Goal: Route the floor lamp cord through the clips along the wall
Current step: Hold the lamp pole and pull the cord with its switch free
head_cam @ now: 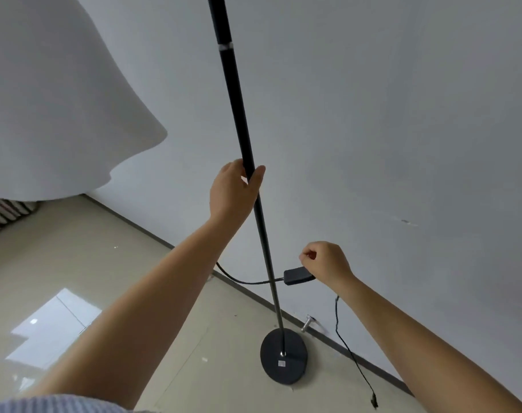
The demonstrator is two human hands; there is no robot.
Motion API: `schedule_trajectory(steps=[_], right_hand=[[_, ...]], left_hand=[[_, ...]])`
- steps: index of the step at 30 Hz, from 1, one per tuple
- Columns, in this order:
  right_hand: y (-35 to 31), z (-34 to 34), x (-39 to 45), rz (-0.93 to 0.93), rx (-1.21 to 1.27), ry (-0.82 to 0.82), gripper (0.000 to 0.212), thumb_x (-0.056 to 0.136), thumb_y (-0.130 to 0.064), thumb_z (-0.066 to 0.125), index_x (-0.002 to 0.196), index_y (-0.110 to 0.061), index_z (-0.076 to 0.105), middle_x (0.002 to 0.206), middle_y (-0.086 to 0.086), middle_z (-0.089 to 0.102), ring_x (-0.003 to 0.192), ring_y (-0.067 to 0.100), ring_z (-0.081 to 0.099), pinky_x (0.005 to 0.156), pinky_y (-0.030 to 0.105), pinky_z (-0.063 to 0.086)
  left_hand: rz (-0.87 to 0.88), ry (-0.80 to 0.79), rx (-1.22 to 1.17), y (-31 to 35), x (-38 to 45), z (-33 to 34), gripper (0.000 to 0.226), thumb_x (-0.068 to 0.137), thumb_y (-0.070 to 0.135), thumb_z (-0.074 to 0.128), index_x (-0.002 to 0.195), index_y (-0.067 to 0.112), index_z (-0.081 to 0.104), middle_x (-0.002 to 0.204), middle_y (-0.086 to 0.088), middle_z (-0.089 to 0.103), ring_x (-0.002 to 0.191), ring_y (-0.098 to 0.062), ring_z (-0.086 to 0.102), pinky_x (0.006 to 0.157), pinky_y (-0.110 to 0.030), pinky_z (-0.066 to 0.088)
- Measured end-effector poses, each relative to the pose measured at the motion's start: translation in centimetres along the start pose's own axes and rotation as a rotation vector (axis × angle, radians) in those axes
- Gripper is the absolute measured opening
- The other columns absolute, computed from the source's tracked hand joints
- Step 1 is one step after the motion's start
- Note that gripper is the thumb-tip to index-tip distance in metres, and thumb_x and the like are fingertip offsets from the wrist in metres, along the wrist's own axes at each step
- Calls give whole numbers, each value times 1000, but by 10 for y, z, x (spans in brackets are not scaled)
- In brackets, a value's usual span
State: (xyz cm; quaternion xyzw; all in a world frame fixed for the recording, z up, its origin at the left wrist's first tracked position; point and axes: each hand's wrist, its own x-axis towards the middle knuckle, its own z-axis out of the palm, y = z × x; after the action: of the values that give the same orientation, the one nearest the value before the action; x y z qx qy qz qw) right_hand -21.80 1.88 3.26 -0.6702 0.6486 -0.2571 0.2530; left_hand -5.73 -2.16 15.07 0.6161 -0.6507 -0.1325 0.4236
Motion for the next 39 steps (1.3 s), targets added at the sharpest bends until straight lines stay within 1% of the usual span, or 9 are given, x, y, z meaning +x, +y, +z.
schedule_trajectory(steps=[5, 10, 12, 14, 18, 22, 27, 34, 39], right_hand=[[-18, 18, 37, -53, 51, -70, 12, 79, -14, 60, 83, -3, 62, 83, 12, 64, 73, 20, 52, 66, 30, 44], [-27, 57, 74, -113, 10, -354, 35, 79, -28, 60, 112, -15, 56, 108, 3, 61, 98, 21, 55, 78, 30, 42], [-36, 73, 84, -124, 58, -439, 27, 82, -29, 56, 103, -13, 62, 107, 5, 65, 100, 23, 57, 83, 35, 47], [-45, 87, 93, -141, 77, -497, 21, 81, -26, 56, 84, -6, 64, 88, 10, 64, 84, 26, 57, 70, 35, 47], [-70, 114, 101, -188, 72, -561, 30, 75, -19, 51, 51, -20, 34, 55, -3, 40, 52, 18, 38, 47, 27, 24], [-91, 145, 101, -257, 83, -595, 33, 84, -15, 43, 53, -19, 32, 54, -2, 39, 48, 14, 35, 46, 26, 26], [-125, 173, 101, -363, 14, -638, 31, 87, -14, 41, 56, -14, 35, 53, -1, 38, 55, 20, 39, 48, 28, 27], [-190, 239, 96, -492, -228, -623, 45, 87, -16, 44, 48, -21, 21, 48, -2, 32, 56, 24, 40, 46, 28, 24], [-269, 289, 96, -523, -342, -605, 45, 84, -13, 46, 48, -17, 20, 47, -1, 28, 55, 23, 35, 42, 26, 19]], left_hand=[[-223, -208, 52, -2, 29, -6, 32, 79, 16, 46, 49, 14, 34, 47, -1, 40, 46, -19, 39, 48, -24, 31], [-331, -254, 81, -17, 47, -25, 19, 81, 16, 46, 64, 9, 52, 47, -2, 52, 21, 1, 44, 29, -10, 34], [-351, -193, 83, -28, 53, -34, 20, 80, 14, 49, 61, 9, 52, 47, -1, 51, 23, 2, 45, 27, -4, 31], [-354, -45, 87, -39, 57, -43, 20, 77, 15, 52, 58, 9, 52, 47, -1, 50, 36, -4, 47, 37, -11, 37], [-258, 247, 162, -59, 54, -61, 33, 83, 18, 54, 53, 15, 39, 46, 1, 45, 43, -15, 45, 46, -19, 40], [-277, 295, 48, -84, 47, -79, 23, 90, 15, 46, 69, 20, 39, 53, 2, 52, 48, -21, 51, 54, -34, 48], [-278, 317, 25, -121, 44, -118, 9, 93, 12, 43, 84, 12, 39, 55, 5, 51, 41, -2, 49, 41, -17, 41], [-320, 337, -124, -205, 35, -190, 33, 92, 8, 43, 66, 27, 35, 57, 2, 50, 33, 9, 51, 32, -2, 36], [-315, 340, -196, -275, 47, -267, 34, 92, 7, 42, 65, 26, 34, 58, 0, 51, 32, 9, 51, 33, -5, 38]])
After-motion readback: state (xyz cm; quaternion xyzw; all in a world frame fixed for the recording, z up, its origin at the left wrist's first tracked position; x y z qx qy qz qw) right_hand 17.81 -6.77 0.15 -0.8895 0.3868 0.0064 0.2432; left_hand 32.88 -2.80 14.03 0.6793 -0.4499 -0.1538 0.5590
